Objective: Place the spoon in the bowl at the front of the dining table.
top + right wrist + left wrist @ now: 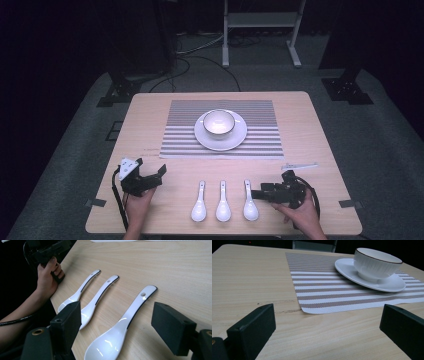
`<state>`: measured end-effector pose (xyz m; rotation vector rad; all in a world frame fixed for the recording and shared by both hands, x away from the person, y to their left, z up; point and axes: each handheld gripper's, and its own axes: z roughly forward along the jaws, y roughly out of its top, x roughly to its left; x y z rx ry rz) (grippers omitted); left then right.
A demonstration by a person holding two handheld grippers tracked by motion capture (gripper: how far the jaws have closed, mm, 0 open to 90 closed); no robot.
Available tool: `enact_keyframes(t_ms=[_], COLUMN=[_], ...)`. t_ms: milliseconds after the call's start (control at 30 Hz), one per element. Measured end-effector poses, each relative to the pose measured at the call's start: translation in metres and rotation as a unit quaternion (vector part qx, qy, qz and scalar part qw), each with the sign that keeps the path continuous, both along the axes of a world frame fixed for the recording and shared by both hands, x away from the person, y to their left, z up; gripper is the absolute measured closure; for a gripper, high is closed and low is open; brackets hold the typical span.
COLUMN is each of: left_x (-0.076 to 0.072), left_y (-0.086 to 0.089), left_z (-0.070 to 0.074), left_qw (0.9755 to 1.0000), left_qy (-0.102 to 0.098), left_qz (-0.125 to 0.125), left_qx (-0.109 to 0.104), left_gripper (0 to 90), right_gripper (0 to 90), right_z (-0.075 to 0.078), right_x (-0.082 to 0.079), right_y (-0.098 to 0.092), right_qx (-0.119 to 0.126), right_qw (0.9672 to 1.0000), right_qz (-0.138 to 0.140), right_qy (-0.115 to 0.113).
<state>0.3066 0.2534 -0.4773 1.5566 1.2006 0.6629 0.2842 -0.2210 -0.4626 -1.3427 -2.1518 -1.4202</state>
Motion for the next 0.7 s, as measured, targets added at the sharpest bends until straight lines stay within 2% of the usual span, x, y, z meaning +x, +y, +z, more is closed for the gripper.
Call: enact_keyframes(t_ms=[267,500,700], left_x=[0.000,0.000,0.000], left_y=[0.000,0.000,0.000], left_z=[0.000,0.000,0.000], left_qw=[1.0000,1.0000,1.0000], left_qy=[0.000,0.000,0.000], left_qz=[0.000,0.000,0.000], left_qx=[-0.001,-0.001,-0.001], left_gripper=[0.0,0.0,0.0], right_gripper=[25.8,27.0,31.7], right_z=[-0.002,-0.005,-0.007], right_x=[0.006,0.012,0.017], right_y=[0.010,0.019,0.023], right_qx=[-0.003,-0.018,-0.028], right_qw=[0.9999,0.9997,0.9994], right_qz=[0.008,0.010,0.006], right_qy=[0.007,0.015,0.020])
